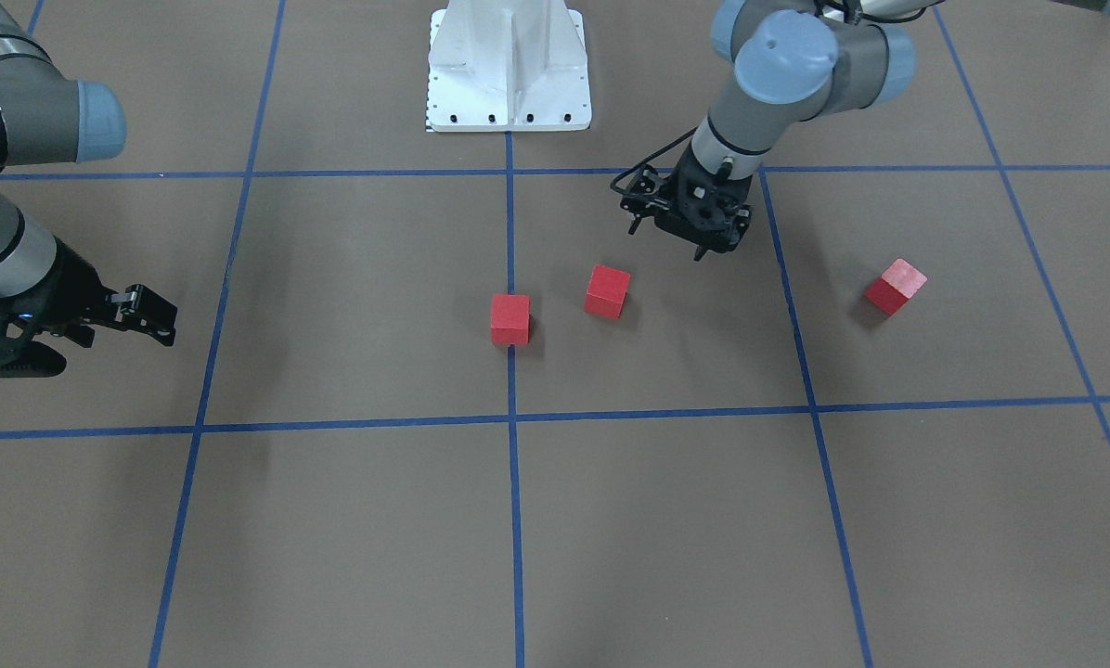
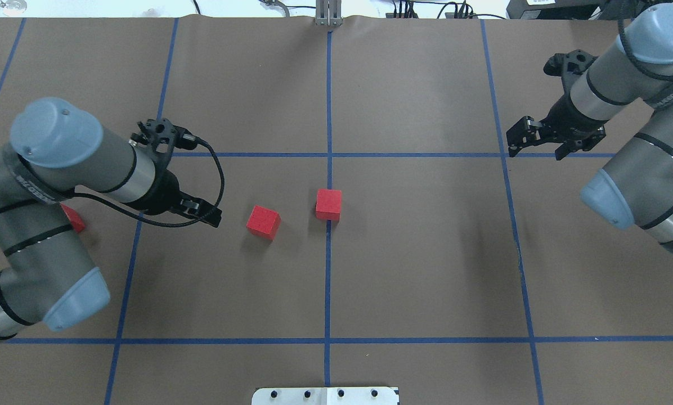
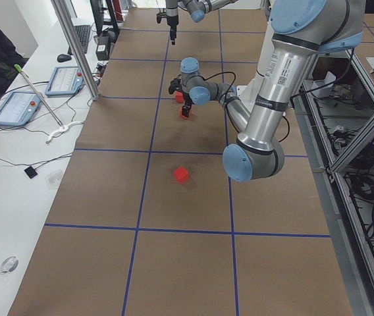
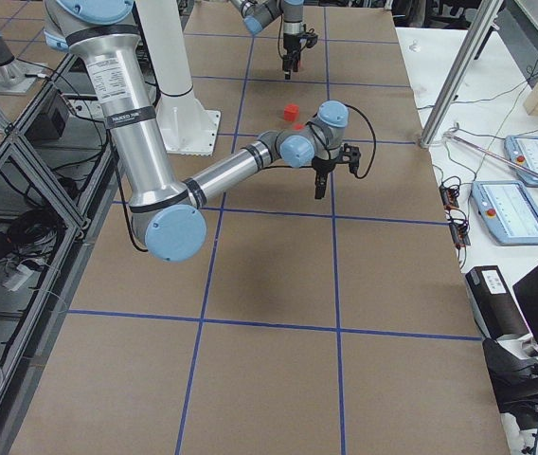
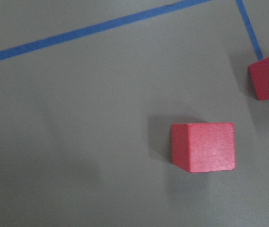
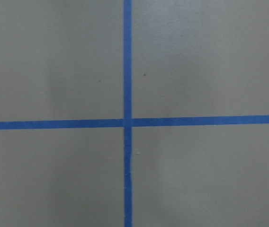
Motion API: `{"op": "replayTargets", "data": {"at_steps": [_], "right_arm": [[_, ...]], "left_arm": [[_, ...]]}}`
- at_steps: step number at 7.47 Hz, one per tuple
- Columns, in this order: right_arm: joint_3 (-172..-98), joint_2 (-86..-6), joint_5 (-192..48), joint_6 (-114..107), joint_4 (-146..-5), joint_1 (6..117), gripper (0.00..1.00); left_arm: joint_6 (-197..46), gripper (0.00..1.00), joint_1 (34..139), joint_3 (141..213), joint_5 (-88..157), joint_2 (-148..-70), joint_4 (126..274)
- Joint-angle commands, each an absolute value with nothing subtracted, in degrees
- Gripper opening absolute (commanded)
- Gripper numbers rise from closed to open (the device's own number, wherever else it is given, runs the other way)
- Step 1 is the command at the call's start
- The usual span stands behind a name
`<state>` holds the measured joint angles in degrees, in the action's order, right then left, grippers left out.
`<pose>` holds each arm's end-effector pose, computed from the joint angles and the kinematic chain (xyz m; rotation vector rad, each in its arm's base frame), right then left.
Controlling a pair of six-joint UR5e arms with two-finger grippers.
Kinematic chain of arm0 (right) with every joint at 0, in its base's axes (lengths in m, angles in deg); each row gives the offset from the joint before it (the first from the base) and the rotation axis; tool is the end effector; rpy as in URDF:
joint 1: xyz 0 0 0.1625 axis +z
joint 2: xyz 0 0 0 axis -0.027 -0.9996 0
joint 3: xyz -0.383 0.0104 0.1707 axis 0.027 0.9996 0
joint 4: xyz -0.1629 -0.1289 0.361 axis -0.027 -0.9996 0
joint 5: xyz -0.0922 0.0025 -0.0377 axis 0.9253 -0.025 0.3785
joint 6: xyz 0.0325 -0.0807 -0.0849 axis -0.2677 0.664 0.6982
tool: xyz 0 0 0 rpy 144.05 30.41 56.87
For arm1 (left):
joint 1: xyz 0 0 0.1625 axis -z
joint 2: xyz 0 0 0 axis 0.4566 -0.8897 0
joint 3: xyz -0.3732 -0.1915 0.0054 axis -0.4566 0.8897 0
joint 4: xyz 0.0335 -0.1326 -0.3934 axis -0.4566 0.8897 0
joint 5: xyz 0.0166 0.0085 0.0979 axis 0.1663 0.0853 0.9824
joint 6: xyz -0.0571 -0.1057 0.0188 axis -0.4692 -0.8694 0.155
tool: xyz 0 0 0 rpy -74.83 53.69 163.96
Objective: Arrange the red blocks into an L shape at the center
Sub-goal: 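Grasp the red cube beside the center cube with the left gripper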
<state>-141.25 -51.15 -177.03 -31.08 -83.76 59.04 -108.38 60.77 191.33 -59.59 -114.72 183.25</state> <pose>-0.2741 -0.5385 0.4444 -0.0268 -0.8070 0.0267 0.4786 -0.4149 0.2789 0.2002 0.9375 0.3358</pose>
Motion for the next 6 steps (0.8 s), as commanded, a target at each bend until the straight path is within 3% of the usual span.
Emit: {"op": "replayTargets", "data": {"at_steps": [1,6], "right_arm": [[-140.52,-51.39,-177.20,-30.33,-83.68,59.38,1.00],[-140.43,-51.57,-177.11,-30.42,-83.68,59.29,1.00]], "left_arm": [[-113.07,0.99,58.73,185.43,-57.47,-120.88,181.70],[-112.84,0.99,58.19,179.26,-54.94,-124.33,182.05]]}}
